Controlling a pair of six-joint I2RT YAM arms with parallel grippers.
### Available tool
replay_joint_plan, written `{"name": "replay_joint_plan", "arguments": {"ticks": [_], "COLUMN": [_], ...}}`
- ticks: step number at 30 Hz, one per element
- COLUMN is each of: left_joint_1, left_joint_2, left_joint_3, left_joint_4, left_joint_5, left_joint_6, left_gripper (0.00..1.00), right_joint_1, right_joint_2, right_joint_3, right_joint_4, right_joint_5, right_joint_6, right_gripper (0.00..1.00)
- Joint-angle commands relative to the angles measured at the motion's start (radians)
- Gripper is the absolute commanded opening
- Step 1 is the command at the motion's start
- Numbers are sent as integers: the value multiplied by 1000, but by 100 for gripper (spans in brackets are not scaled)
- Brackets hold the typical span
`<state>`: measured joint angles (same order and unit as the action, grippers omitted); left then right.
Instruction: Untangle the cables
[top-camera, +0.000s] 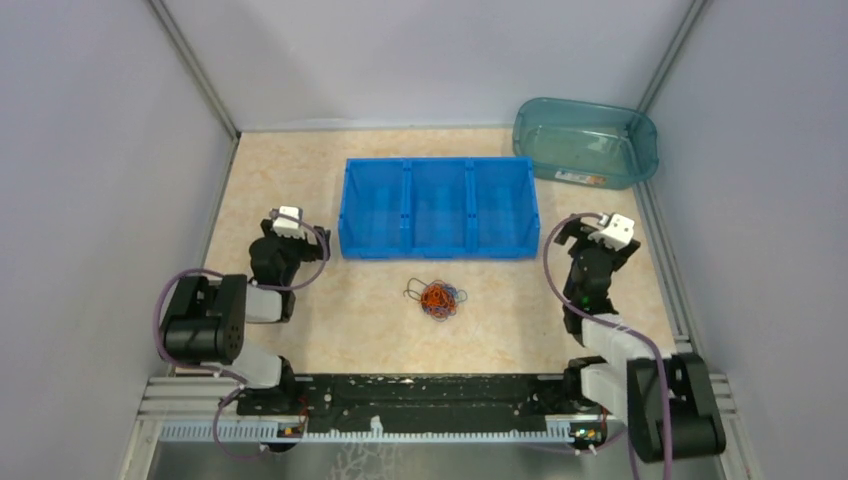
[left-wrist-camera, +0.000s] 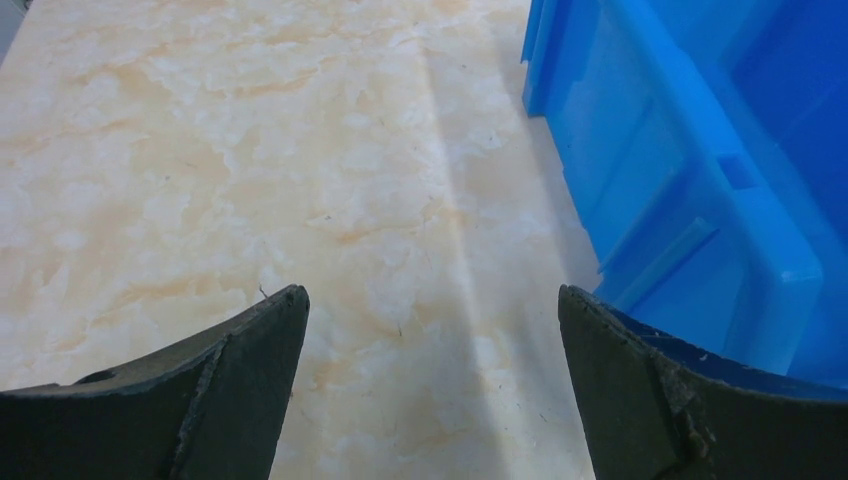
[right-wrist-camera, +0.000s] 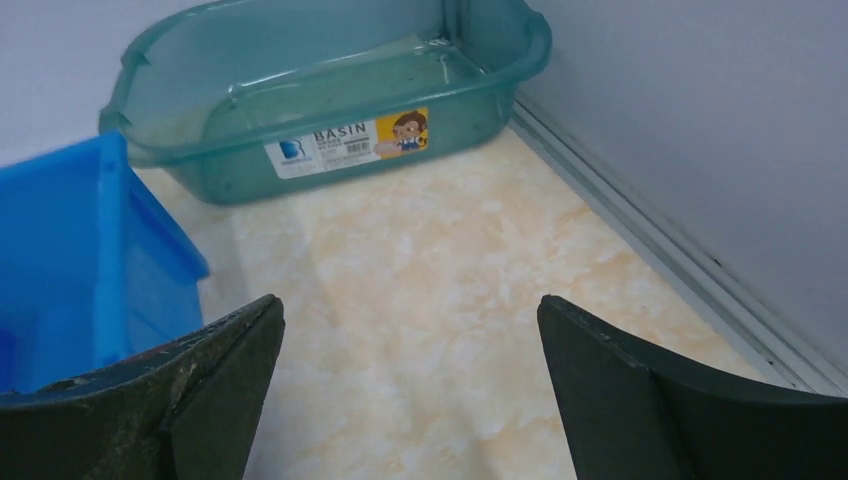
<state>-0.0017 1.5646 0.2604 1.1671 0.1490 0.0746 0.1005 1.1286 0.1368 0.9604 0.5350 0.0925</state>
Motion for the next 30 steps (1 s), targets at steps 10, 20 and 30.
{"name": "replay_joint_plan", "arguments": {"ticks": [10, 20, 30], "left_joint_1": [56, 57, 58], "left_joint_2": [-424, -491, -599], "left_joint_3": [369, 577, 544], "left_joint_4": [-999, -1718, -1777], "left_joint_5": [190, 629, 613], "left_joint_6": [155, 523, 538], "left_gripper": [100, 100, 100], "right_joint_1": [-5, 384, 603], "right_joint_2": [-364, -387, -317], "right_joint_3": [371, 443, 264], "right_joint_4": [-898, -1037, -938], "right_joint_5": [-97, -414, -528], "right_joint_6": [430, 230, 426], "right_gripper": [99, 95, 63]}}
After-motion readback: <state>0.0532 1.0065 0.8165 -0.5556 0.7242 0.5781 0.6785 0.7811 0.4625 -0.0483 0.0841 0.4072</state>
